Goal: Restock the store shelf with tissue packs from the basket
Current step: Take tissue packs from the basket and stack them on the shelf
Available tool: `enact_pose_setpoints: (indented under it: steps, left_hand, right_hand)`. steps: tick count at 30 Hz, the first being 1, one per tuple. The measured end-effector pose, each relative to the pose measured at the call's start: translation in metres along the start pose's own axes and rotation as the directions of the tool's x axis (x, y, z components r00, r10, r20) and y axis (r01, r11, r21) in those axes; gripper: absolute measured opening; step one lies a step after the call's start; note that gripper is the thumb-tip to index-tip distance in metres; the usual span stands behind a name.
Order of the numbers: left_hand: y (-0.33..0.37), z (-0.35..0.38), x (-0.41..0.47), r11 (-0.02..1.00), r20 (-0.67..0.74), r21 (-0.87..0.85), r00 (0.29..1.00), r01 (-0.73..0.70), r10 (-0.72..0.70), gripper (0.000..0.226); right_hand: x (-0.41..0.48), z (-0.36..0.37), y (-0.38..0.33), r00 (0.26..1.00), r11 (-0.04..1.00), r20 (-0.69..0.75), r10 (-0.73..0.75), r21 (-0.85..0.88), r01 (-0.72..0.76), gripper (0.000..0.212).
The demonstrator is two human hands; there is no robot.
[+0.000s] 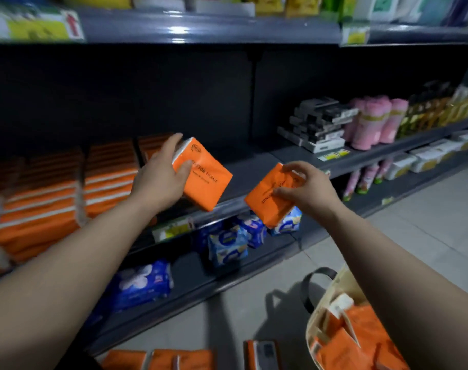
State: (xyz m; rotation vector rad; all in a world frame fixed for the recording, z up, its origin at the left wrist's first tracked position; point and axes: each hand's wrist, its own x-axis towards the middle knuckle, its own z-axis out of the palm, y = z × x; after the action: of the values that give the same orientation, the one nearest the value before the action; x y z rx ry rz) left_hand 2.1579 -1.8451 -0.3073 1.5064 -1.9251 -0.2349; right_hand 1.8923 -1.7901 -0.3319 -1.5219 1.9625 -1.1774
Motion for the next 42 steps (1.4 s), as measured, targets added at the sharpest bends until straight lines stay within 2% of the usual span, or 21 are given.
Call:
enact_pose_setpoints:
  steps: [2,4,7,11,16,20,24,28,33,37,42]
  left_hand:
    - [-0.011,-0.012,0.012,0.999,0.029,-0.003,0.999,0.041,-0.041,0.065]
    - [-0.022,-0.019,0.025,0.997,0.068,0.012,0.995,0.073,-0.073,0.066]
    - [-0.041,-0.018,0.048,0.996,0.064,0.003,0.994,0.087,-0.087,0.053]
    - [-0.066,-0.005,0.082,0.995,0.047,-0.028,0.994,0.099,-0.098,0.047]
    - [-0.088,0.016,0.115,0.985,0.105,0.110,0.984,0.132,-0.144,0.035]
    - [-0.100,0.027,0.138,0.975,0.163,0.173,0.972,0.140,-0.169,0.039]
    - [-0.111,0.033,0.154,0.951,0.173,0.284,0.969,0.124,-0.178,0.056]
    - [-0.122,0.039,0.162,0.920,0.221,0.389,0.966,0.041,-0.136,0.072]
    - [-0.123,0.042,0.163,0.869,0.258,0.491,0.963,-0.060,-0.080,0.061]
    - [-0.124,0.038,0.163,0.852,0.218,0.522,0.971,-0.034,-0.095,0.055]
    - [-0.123,0.040,0.163,0.848,0.222,0.530,0.968,-0.017,-0.119,0.056]
  right_hand:
    - [0.009,0.019,-0.014,0.999,1.000,-0.053,-0.009,0.005,0.010,0.077]
    - [0.017,0.035,-0.026,0.997,1.000,-0.077,-0.017,0.011,0.018,0.081]
    - [0.032,0.056,-0.038,0.996,0.999,-0.093,0.002,0.042,0.002,0.071]
    - [0.062,0.079,-0.051,0.997,0.998,-0.077,-0.027,0.052,0.031,0.056]
    - [0.101,0.101,-0.068,0.997,0.996,-0.012,-0.075,0.050,0.075,0.046]
    - [0.127,0.116,-0.075,0.994,0.994,0.006,-0.111,0.024,0.111,0.040]
    - [0.144,0.126,-0.078,0.990,0.991,0.048,-0.133,0.012,0.133,0.045]
    - [0.155,0.134,-0.074,0.989,0.990,0.054,-0.141,0.020,0.140,0.047]
    - [0.160,0.137,-0.069,0.987,0.990,0.073,-0.140,0.018,0.139,0.055]
    - [0.162,0.140,-0.066,0.979,0.985,0.115,-0.170,-0.016,0.173,0.051]
    - [0.162,0.145,-0.070,0.953,0.961,0.192,-0.235,-0.099,0.257,0.063]
